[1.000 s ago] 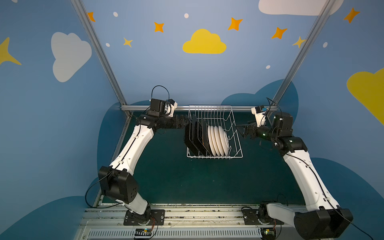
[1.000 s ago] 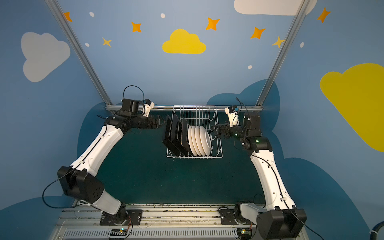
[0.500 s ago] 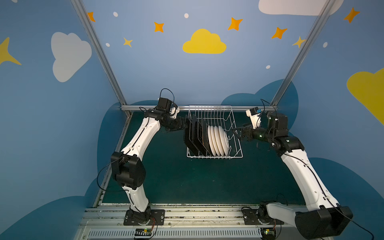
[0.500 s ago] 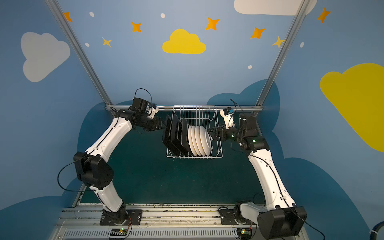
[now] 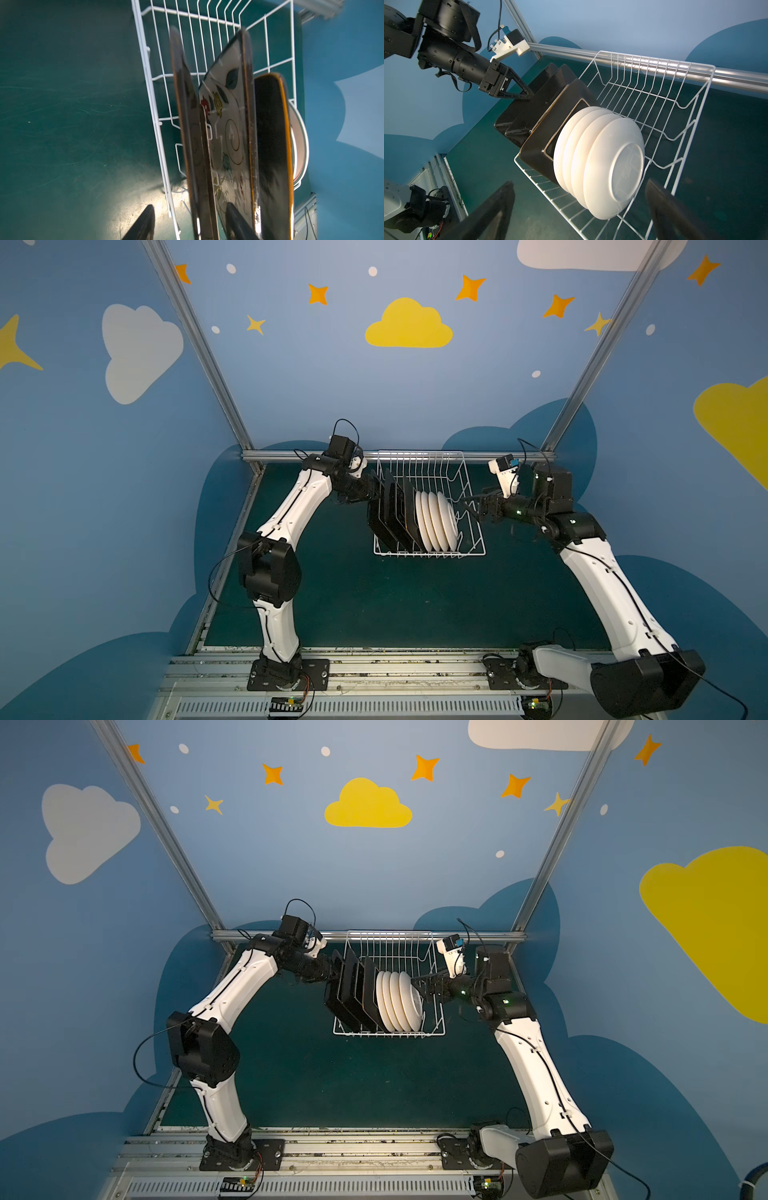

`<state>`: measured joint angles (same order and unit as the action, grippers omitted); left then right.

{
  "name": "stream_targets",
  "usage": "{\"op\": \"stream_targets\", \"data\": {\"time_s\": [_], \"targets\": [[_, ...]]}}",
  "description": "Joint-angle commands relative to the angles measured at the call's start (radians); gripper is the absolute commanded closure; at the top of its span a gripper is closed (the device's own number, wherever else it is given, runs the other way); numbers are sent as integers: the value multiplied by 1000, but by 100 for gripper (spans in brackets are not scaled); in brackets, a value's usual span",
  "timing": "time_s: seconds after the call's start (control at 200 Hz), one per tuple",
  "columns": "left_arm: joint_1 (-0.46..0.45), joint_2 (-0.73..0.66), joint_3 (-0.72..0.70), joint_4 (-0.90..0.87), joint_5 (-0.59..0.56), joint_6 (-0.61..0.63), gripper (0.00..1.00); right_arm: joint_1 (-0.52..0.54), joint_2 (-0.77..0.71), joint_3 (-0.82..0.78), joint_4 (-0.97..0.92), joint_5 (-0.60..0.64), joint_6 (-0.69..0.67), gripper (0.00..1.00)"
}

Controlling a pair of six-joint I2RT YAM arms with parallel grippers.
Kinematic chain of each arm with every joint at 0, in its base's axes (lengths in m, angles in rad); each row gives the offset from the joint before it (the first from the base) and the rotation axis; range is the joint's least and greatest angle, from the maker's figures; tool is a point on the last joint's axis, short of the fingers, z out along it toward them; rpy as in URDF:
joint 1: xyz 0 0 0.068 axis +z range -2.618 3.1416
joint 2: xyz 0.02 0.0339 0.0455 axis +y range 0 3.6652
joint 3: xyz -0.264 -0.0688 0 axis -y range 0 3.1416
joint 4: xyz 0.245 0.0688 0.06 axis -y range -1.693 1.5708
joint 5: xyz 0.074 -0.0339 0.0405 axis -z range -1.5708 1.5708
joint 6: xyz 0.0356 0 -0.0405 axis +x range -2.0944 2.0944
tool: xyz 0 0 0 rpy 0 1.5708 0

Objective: Unload the plates from the dish rack
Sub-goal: Pick up a plate from the dish rack.

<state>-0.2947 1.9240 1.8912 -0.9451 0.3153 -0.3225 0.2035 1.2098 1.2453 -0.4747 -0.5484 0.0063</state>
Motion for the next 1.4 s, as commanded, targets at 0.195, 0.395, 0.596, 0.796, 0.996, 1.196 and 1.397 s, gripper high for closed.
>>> {"op": "stream_targets", "data": {"time_s": [0.195, 0.395, 0.596, 0.796, 0.996, 1.196, 1.397], "targets": [[-9, 64, 74, -96, -41, 6, 52, 16, 2, -4, 7, 6, 10, 2], [-13, 91, 86, -96, -34, -7, 56, 17, 5, -3, -6, 15, 3, 2], [-21, 103, 89, -100, -33, -15, 57, 20, 7, -8, -10, 16, 9, 2], [-25, 116, 90, -108, -25, -22, 60, 24, 8, -9, -26, 33, 4, 2], [-26, 120, 93, -127, -27, -32, 63, 25, -1, -21, -28, 42, 2, 2], [-33, 118, 68, -115, -19, -73, 68, 27, -6, -20, -28, 51, 0, 2], [-40, 115, 50, -109, -30, -87, 72, 28, -10, -20, -29, 53, 0, 2]]}}
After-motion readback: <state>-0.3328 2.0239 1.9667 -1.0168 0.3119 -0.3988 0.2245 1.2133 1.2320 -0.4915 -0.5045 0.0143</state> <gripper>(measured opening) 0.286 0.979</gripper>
